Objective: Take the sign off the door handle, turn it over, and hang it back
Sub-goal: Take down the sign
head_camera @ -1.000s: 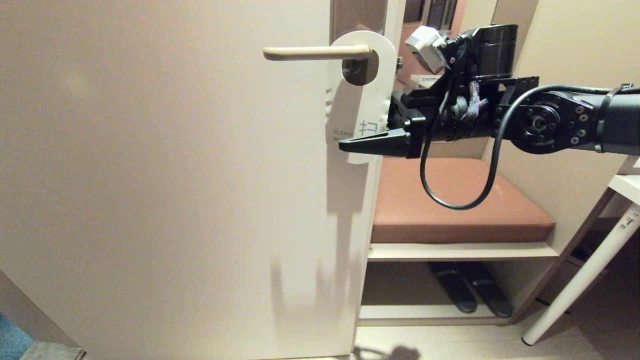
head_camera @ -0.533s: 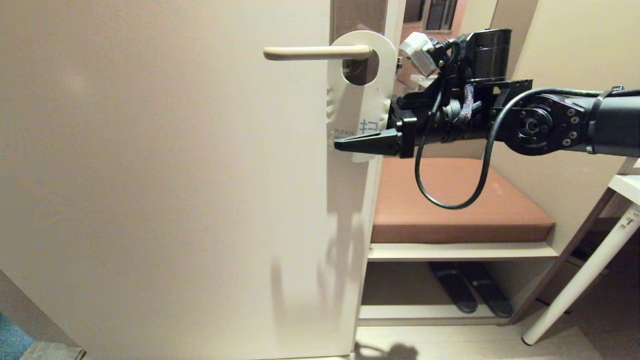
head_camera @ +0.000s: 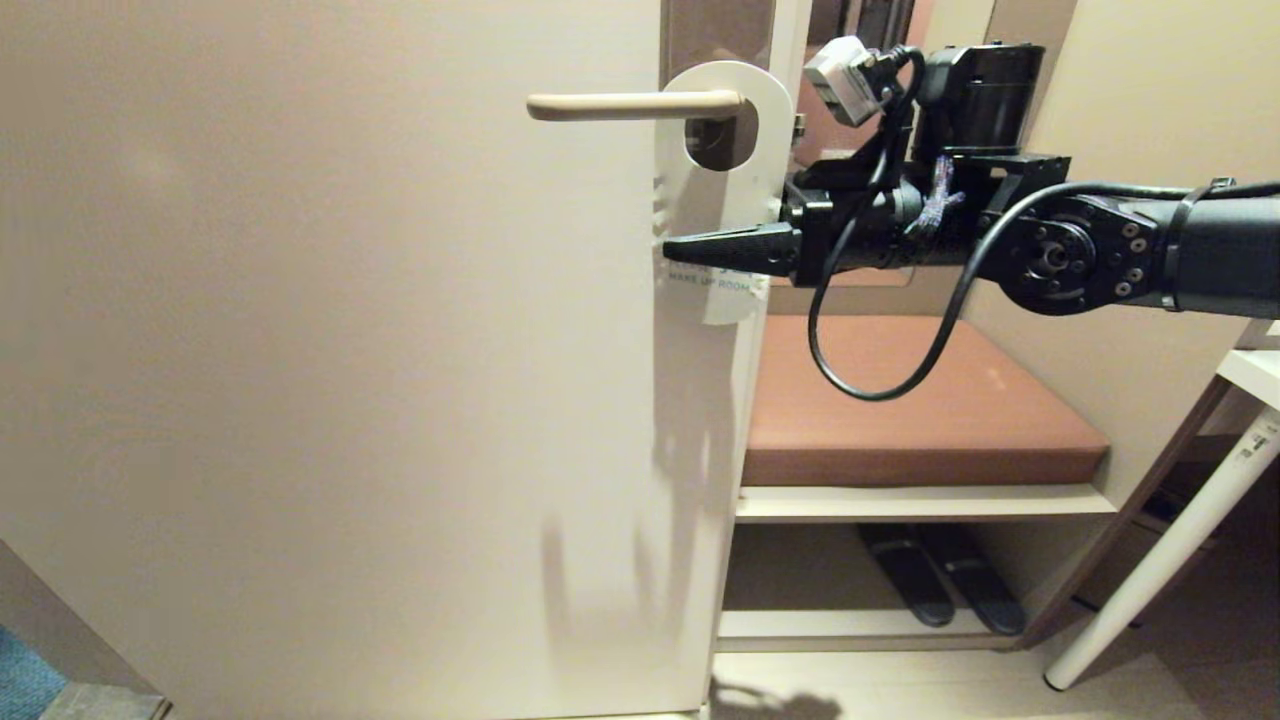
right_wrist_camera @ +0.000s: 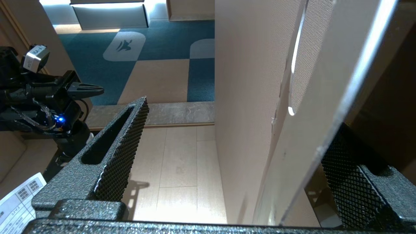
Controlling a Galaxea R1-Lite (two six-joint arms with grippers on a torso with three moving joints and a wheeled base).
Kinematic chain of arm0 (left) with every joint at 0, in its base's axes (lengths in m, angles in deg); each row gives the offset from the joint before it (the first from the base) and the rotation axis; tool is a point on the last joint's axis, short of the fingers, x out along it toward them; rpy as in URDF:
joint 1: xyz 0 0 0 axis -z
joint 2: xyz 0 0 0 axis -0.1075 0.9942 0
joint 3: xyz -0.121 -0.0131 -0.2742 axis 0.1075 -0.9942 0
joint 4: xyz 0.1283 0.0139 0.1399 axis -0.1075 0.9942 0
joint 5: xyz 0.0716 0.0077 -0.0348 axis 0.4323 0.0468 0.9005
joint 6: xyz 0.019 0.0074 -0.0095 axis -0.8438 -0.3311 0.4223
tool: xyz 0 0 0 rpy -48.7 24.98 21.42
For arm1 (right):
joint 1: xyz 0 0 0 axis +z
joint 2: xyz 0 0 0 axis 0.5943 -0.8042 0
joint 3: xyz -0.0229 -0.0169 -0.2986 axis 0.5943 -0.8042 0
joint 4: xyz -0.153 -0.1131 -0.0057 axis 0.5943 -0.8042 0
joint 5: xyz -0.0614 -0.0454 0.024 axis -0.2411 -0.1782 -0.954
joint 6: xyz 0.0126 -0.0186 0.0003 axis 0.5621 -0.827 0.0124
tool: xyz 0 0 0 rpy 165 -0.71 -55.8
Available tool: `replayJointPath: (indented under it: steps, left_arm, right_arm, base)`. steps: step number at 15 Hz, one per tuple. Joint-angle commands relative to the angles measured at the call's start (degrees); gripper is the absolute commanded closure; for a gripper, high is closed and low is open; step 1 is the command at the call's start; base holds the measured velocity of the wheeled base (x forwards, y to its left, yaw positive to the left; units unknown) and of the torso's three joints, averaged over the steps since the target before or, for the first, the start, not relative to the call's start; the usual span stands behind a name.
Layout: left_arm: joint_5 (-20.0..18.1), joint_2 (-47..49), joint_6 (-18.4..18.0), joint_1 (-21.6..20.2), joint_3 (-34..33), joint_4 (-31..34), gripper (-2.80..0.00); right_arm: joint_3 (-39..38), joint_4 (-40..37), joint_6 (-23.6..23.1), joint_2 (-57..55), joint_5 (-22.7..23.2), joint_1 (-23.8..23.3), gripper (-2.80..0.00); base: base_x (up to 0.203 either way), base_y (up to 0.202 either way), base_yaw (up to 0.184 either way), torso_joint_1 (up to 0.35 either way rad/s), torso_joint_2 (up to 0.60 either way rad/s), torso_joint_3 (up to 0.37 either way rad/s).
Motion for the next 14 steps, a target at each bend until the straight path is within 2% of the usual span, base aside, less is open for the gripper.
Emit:
replayJointPath:
  steps: [1,4,7,14]
  left_arm:
    - [0.0,0.1,0.1,0.0,0.0,0.0,0.00]
    - [0.0,0.1,0.0,0.0,0.0,0.0,0.00]
    - [0.0,0.1,0.0,0.0,0.0,0.0,0.00]
    - [0.0,0.1,0.0,0.0,0.0,0.0,0.00]
  right_arm:
    - [-0.1,0.1,0.0,-0.2,0.3,0.0,-2.80]
    - [-0.1,0.1,0.0,-0.3,0.2,0.0,-2.80]
    - [-0.2,0.0,0.6,-0.3,-2.9,0.0,-2.80]
    - [-0.2,0.1,1.1,-0.3,-3.0,0.0,-2.80]
  base:
    - [0.000,0.000,0.000,0.000,0.00,0.000]
    - [0.000,0.000,0.000,0.000,0.00,0.000]
    - [0.000,0.000,0.000,0.000,0.00,0.000]
    - [0.000,0.000,0.000,0.000,0.00,0.000]
